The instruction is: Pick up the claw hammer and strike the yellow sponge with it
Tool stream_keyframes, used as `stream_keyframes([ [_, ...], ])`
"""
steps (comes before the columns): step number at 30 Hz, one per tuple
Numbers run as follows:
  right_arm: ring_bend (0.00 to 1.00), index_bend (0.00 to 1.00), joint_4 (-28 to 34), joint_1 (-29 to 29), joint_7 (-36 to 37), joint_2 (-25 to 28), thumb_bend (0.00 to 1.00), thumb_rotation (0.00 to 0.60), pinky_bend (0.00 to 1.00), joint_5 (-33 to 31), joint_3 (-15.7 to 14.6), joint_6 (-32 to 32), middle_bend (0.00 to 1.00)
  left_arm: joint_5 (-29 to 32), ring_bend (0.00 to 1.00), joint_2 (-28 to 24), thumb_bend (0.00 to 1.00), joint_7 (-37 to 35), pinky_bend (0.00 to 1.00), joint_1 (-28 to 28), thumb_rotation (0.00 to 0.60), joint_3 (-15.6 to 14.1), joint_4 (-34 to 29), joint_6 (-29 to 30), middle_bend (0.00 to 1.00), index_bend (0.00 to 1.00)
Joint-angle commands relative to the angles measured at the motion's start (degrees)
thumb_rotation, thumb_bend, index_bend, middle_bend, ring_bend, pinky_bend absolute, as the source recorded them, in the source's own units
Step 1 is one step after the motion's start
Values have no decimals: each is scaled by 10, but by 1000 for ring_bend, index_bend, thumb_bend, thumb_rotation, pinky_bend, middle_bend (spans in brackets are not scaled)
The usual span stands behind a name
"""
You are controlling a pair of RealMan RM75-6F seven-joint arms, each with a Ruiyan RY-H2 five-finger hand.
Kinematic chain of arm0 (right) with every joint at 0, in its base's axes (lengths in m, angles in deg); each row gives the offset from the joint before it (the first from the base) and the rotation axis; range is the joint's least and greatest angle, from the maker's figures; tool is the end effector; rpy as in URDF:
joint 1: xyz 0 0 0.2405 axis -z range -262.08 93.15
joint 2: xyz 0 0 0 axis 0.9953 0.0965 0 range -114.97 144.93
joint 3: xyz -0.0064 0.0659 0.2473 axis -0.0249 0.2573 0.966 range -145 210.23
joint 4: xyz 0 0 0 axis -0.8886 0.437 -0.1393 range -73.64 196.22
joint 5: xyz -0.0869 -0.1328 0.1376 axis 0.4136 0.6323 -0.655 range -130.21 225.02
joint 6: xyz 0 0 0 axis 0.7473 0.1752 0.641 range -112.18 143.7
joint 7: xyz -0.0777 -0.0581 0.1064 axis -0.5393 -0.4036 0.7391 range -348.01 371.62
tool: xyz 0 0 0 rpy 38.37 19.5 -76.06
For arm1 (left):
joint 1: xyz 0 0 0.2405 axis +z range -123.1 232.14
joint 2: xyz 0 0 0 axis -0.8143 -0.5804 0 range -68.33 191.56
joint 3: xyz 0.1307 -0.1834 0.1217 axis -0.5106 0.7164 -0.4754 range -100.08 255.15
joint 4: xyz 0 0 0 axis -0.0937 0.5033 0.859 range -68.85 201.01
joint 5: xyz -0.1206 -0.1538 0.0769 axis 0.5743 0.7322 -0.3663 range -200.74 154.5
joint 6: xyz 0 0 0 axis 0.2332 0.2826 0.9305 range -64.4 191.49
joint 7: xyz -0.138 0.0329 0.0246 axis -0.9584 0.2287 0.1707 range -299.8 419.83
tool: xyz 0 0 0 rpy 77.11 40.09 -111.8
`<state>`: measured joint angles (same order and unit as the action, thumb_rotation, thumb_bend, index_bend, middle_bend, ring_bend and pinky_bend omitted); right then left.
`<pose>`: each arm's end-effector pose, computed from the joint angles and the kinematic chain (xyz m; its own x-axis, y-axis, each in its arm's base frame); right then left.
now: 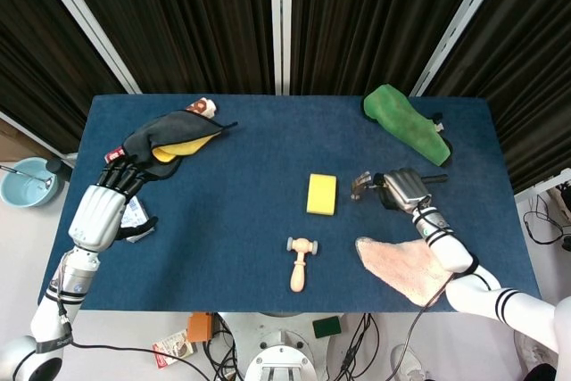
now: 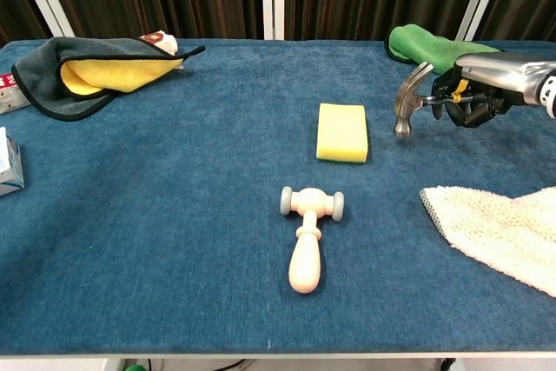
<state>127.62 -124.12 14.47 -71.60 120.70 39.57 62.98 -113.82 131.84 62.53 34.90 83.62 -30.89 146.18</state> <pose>-0.2398 -0.3718 0.0097 0.4400 -0.3353 0.8331 -0.8915 -0.2748 0.3602 -0.2121 0.2518 0.1194 0.2584 -0.0688 0.9636 0.8990 -0.3480 -0.2659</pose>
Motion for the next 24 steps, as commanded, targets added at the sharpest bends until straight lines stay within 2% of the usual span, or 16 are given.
stream_keyframes([
  [1, 629, 853, -2, 3, 13, -1, 1000, 600, 605, 10, 1, 8, 714, 0, 81, 1, 124, 0, 108, 1, 600, 0, 0, 1, 176, 289],
  [4, 705, 910, -3, 5, 25, -2, 1000, 600, 673, 18, 1, 15, 759, 1, 82, 2, 124, -1, 107, 2, 600, -1, 1, 1, 176, 289],
  [10, 793, 974, -3, 6, 38, -3, 1000, 600, 747, 30, 4, 29, 808, 2, 82, 3, 124, 0, 107, 4, 600, -2, 3, 2, 176, 289],
  [15, 818, 982, 5, 4, 38, 0, 1000, 600, 769, 41, 6, 38, 821, 3, 81, 4, 123, 0, 107, 6, 600, -3, 6, 2, 176, 288],
  [24, 842, 989, 64, -10, -18, 13, 1000, 600, 792, 65, 8, 59, 841, 3, 81, 4, 123, 2, 107, 9, 600, -3, 9, 5, 176, 288],
])
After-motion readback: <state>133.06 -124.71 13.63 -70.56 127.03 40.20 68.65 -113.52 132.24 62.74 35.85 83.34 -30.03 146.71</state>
